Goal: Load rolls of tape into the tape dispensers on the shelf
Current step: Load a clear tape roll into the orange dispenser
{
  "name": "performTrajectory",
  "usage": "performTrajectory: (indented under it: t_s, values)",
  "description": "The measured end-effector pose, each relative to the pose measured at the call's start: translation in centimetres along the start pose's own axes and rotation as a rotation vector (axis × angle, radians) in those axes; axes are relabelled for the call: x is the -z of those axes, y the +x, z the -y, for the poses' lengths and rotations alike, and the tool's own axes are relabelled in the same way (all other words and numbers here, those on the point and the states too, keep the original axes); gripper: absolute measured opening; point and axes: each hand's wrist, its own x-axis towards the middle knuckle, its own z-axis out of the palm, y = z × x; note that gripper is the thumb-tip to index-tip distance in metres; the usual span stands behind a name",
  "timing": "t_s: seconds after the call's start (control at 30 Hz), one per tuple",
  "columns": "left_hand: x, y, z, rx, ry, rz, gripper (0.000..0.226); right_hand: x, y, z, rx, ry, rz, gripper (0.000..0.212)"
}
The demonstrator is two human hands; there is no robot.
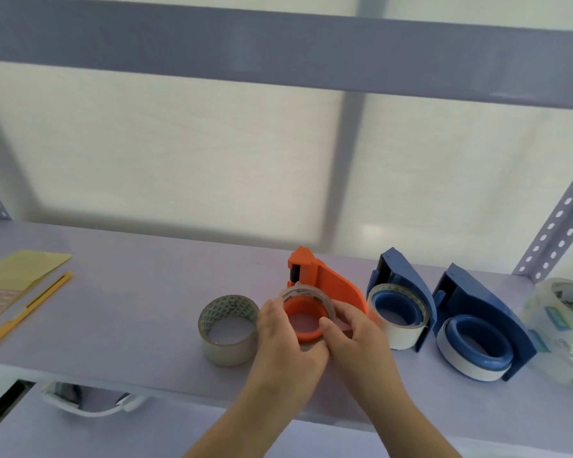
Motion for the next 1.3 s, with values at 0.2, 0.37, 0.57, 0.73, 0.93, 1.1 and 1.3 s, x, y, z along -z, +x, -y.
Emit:
performTrajectory:
  t_s: [0.2,0.37,0.57,0.73,0.93,1.1,1.3]
  values:
    - [0.1,-0.1,0.0,0.137,-0.12,0.044,0.078,-0.6,0.8,0.1,-0.004,-0.111,0.03,0.022]
    - [0.9,-0.4,-0.3,0.19,-0.31,0.099,0.064,-0.8,1.2,0.0,-0.008,-0.171,-0.021,0.017]
    - [2.0,-0.9,-1.1,0.254,-0.581,0.117,0.044,0.0,0.4,-0.5,0.002,-0.084,-0.068,0.018]
    - [1.7,-0.7,-0.8,0.312,-0.563,0.037,0.054,0.1,-0.3,-0.6,0.047,0.012,-0.07,0.032]
    - [1.3,-1.4,-0.8,0.379,-0.752,0.154,0.043,0.0,-1.2,-0.8,0.096,0.118,-0.066,0.044]
    - [3.4,-1.0,-0.7,0.203,-0.972,0.397,0.03,0.2,-2.0,-0.8,0.154,0.303,0.0,0.059]
    - [4.3,-1.6,-1.2,0.106,-0.955,0.583,0.039,-0.5,-2.3,-1.4,0.187,0.539,0.119,0.051]
